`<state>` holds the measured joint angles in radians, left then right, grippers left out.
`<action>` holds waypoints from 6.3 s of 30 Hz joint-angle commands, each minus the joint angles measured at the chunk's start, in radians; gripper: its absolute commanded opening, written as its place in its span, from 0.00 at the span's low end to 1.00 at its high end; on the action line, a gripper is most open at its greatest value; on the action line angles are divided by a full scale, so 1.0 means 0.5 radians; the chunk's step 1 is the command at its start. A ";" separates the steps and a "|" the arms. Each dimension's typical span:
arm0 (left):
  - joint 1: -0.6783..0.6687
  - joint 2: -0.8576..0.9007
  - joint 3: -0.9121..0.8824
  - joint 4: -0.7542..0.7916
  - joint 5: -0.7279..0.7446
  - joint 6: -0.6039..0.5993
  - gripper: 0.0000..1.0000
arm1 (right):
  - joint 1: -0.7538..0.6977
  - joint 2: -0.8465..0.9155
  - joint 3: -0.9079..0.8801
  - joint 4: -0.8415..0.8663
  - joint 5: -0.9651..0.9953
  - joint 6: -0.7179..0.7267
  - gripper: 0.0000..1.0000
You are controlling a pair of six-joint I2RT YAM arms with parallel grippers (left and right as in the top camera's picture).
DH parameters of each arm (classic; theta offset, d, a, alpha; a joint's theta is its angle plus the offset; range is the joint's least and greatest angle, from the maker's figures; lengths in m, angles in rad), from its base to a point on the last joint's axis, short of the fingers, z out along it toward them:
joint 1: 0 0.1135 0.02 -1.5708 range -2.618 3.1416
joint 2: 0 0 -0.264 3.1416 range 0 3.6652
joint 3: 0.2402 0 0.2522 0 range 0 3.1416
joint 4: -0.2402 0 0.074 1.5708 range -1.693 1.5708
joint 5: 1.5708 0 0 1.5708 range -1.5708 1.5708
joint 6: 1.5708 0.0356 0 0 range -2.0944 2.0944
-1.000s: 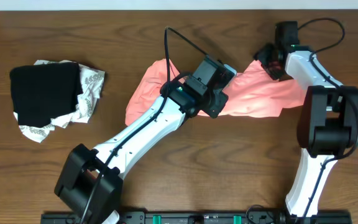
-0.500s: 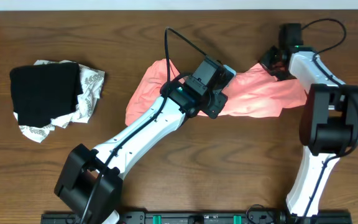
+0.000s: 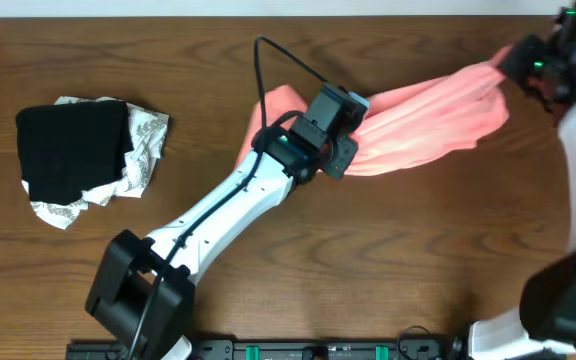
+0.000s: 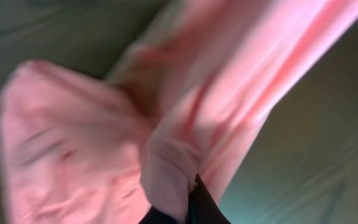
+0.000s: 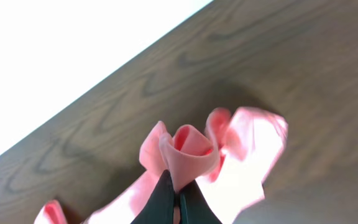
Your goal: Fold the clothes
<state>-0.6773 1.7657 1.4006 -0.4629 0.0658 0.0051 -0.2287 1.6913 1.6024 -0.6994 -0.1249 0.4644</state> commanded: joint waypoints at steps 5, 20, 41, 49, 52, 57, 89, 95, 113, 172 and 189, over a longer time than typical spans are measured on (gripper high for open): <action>0.129 -0.132 0.004 0.118 -0.053 0.033 0.06 | -0.092 -0.047 0.004 -0.251 0.007 -0.188 0.01; 0.318 -0.824 0.076 0.204 -0.053 0.127 0.06 | -0.090 -0.362 0.005 -0.158 -0.502 -0.452 0.01; 0.333 -1.536 0.127 0.227 -0.089 0.173 0.06 | -0.090 -1.109 0.004 -0.112 -0.429 -0.452 0.01; 0.513 -0.893 0.127 0.449 -0.180 0.200 0.06 | -0.090 -0.703 0.004 0.093 -0.431 -0.373 0.01; 0.561 -0.581 0.143 0.742 -0.101 0.323 0.06 | -0.091 -0.495 0.004 0.396 -0.431 -0.289 0.01; 0.543 -0.343 0.448 0.995 -0.095 0.426 0.06 | -0.111 -0.328 0.005 1.061 -0.624 -0.211 0.01; 0.533 -0.279 0.903 -1.316 -0.096 0.407 0.21 | -0.143 -0.518 0.008 -0.699 -0.669 -1.431 0.09; 0.531 -0.294 0.903 -1.314 -0.085 0.317 0.24 | -0.143 -0.517 0.008 -0.771 -0.406 -1.266 0.69; 0.531 0.188 0.900 -1.090 0.656 0.308 0.34 | -0.142 -0.338 0.008 -0.836 -0.221 -0.687 0.68; 0.269 1.104 0.899 -0.356 0.561 0.370 0.46 | -0.130 -0.164 0.008 -0.900 -0.237 -0.646 0.63; 0.278 0.765 0.938 -1.010 0.329 0.299 0.06 | -0.130 -0.164 0.008 -0.912 -0.236 -0.646 0.62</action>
<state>-0.5442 2.2700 1.8439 -0.9154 0.2813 0.1741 -0.2916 1.6135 1.5959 -1.1557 -0.2420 0.1268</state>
